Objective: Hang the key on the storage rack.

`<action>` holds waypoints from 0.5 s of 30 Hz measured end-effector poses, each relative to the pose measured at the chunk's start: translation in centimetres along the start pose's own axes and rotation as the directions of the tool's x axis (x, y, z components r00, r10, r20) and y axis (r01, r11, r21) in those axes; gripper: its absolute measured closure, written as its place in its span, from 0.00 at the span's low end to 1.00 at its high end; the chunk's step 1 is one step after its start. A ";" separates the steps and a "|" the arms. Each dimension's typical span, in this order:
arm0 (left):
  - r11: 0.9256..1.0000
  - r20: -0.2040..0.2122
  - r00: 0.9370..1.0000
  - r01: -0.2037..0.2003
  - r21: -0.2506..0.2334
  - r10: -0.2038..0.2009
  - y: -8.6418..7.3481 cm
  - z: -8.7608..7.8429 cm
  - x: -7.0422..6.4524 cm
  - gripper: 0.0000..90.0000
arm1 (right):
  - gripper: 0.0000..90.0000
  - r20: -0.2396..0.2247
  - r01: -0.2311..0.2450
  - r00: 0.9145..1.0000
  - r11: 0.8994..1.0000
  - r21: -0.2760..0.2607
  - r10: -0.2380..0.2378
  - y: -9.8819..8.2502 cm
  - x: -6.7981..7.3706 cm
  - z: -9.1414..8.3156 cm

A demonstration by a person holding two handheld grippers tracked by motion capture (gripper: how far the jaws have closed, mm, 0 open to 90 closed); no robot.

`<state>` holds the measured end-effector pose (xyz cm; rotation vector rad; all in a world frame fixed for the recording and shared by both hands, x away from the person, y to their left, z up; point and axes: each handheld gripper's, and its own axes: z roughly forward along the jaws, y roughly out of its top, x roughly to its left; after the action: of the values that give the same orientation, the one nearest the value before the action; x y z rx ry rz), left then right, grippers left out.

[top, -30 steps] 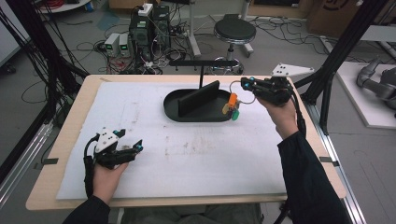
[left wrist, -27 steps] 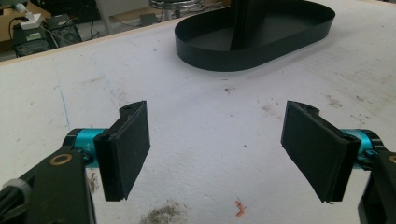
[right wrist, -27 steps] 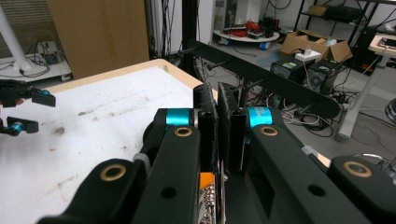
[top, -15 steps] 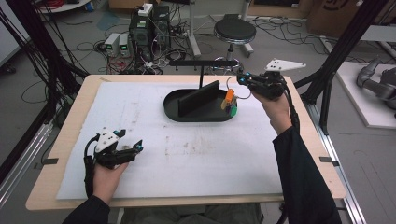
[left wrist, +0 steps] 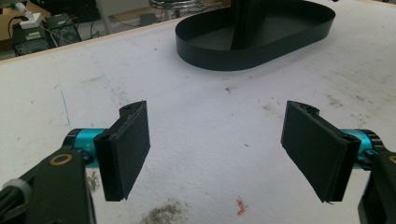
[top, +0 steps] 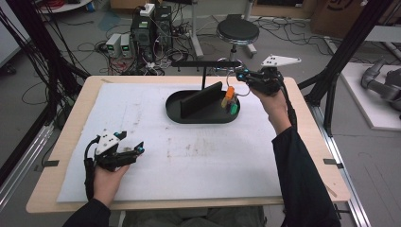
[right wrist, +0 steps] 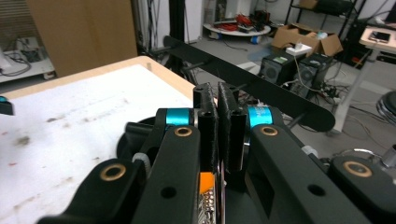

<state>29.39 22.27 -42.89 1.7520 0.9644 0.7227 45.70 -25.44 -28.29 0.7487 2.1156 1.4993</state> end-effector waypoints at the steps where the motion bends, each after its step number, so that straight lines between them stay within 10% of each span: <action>1: 1.000 0.003 1.000 0.001 0.003 -0.001 0.0 0.0 0.0 0.26 | 0.97 0.001 -0.006 1.000 1.000 0.005 0.006 -0.1 -0.2 0.2; 15: 1.000 0.001 1.000 -0.006 0.009 0.006 -0.2 0.0 0.0 0.26 | 0.97 0.038 -0.054 0.998 0.998 0.019 0.053 -0.7 -2.0 2.6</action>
<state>29.36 22.35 -43.04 1.7638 0.9640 0.7223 48.77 -25.08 -29.73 0.8401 2.1018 1.4819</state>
